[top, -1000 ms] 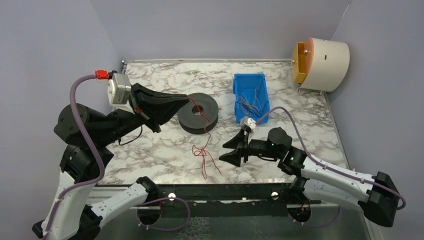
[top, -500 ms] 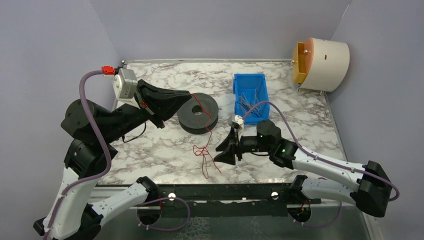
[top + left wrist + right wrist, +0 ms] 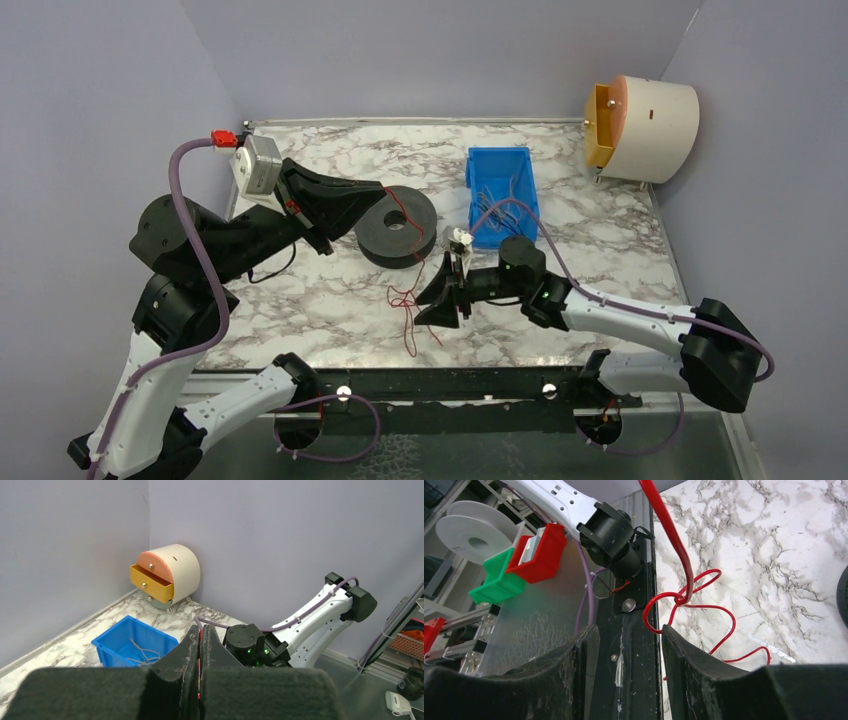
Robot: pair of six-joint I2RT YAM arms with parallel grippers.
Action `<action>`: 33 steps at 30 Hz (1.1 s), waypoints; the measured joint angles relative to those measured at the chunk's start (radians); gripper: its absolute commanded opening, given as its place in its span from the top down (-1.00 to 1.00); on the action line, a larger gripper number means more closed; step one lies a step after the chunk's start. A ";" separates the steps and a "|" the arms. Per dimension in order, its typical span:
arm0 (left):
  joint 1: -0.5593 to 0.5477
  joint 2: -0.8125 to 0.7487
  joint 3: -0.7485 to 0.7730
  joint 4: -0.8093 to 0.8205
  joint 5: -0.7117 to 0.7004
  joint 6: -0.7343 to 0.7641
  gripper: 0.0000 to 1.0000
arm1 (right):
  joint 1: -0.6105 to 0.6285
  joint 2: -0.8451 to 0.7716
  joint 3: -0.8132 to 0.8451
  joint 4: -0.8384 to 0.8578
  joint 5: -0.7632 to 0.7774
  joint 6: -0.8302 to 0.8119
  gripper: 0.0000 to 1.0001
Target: Wrap the cables
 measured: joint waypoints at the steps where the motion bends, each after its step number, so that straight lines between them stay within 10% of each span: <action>1: 0.000 0.000 0.000 0.000 0.000 0.000 1.00 | 0.000 0.008 0.000 0.013 -0.005 0.003 -0.08; 19: 0.000 0.000 0.000 0.000 -0.011 0.002 1.00 | 0.000 0.095 0.002 0.232 -0.097 0.109 0.04; 33: 0.000 0.007 -0.108 -0.056 -0.305 0.000 1.00 | 0.000 -0.035 -0.059 0.509 -0.080 0.319 0.00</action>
